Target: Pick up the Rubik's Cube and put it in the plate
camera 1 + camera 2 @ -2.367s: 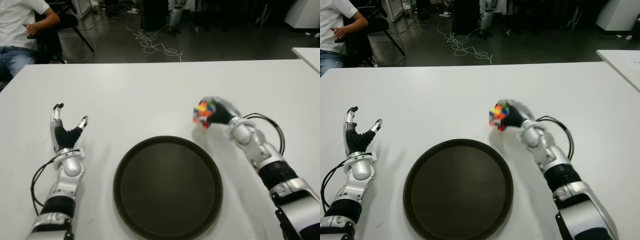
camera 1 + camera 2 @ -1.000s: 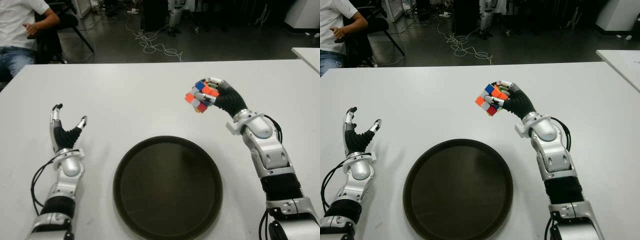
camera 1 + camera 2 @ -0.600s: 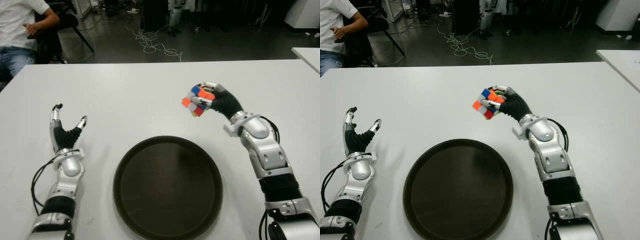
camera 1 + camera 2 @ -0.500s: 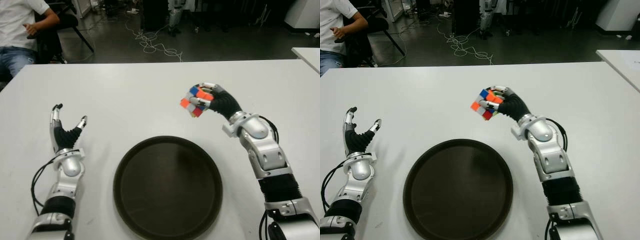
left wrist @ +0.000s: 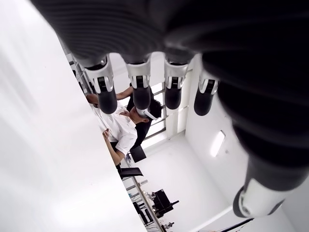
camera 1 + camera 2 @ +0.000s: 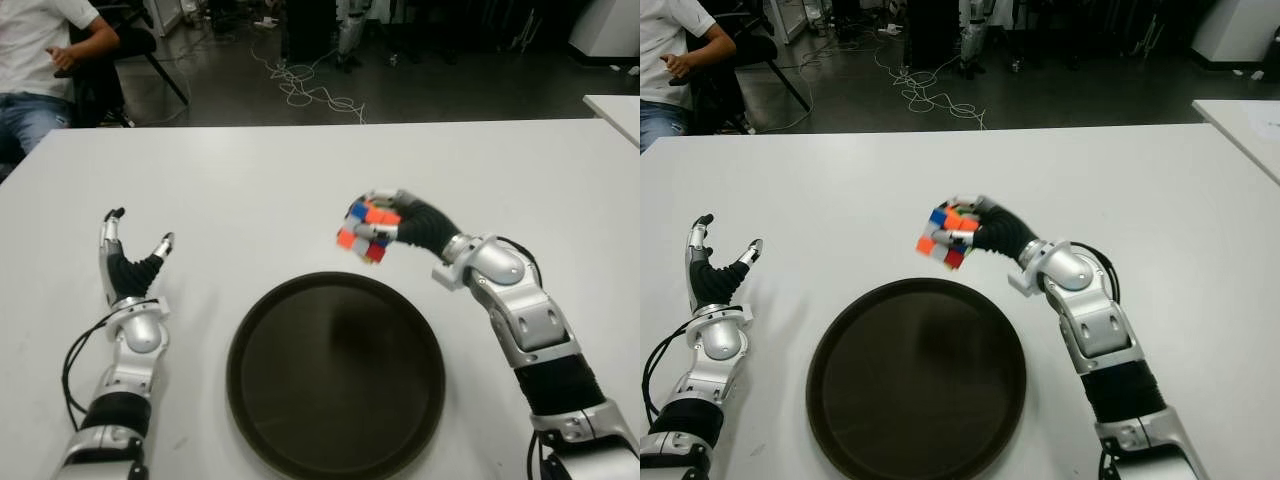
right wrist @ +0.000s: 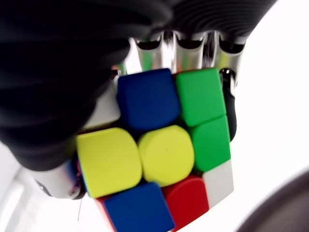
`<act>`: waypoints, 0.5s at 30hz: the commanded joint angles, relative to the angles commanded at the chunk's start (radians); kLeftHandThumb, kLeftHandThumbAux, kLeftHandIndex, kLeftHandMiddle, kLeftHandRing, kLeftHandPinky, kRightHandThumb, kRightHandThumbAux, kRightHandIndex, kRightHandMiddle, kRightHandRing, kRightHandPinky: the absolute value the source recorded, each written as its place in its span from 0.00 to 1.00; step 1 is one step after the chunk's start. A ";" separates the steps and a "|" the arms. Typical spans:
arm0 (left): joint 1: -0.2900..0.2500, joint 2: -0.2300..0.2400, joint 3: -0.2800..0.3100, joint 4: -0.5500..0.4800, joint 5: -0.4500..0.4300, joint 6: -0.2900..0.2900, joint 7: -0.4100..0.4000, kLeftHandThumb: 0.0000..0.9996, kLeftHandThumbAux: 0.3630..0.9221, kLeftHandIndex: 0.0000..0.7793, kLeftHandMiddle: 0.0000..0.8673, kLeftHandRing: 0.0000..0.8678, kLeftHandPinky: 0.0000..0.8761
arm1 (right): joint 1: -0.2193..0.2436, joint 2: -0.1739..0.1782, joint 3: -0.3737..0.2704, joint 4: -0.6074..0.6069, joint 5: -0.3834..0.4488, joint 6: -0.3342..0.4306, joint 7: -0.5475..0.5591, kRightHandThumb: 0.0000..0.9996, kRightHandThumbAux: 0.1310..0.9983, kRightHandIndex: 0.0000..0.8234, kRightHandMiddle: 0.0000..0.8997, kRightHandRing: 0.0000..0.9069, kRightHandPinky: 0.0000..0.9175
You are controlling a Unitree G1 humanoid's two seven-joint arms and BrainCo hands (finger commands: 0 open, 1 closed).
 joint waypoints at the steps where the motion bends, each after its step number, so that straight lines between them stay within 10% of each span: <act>1: 0.000 0.001 0.000 0.000 0.000 0.000 0.000 0.00 0.62 0.02 0.00 0.00 0.02 | 0.002 -0.002 0.006 -0.011 0.001 0.010 0.011 0.71 0.68 0.53 0.92 0.91 0.88; 15: 0.001 0.004 -0.006 -0.001 0.014 0.004 0.008 0.00 0.61 0.01 0.00 0.00 0.02 | -0.057 -0.065 0.069 -0.038 0.052 0.111 0.233 0.69 0.69 0.53 0.90 0.91 0.88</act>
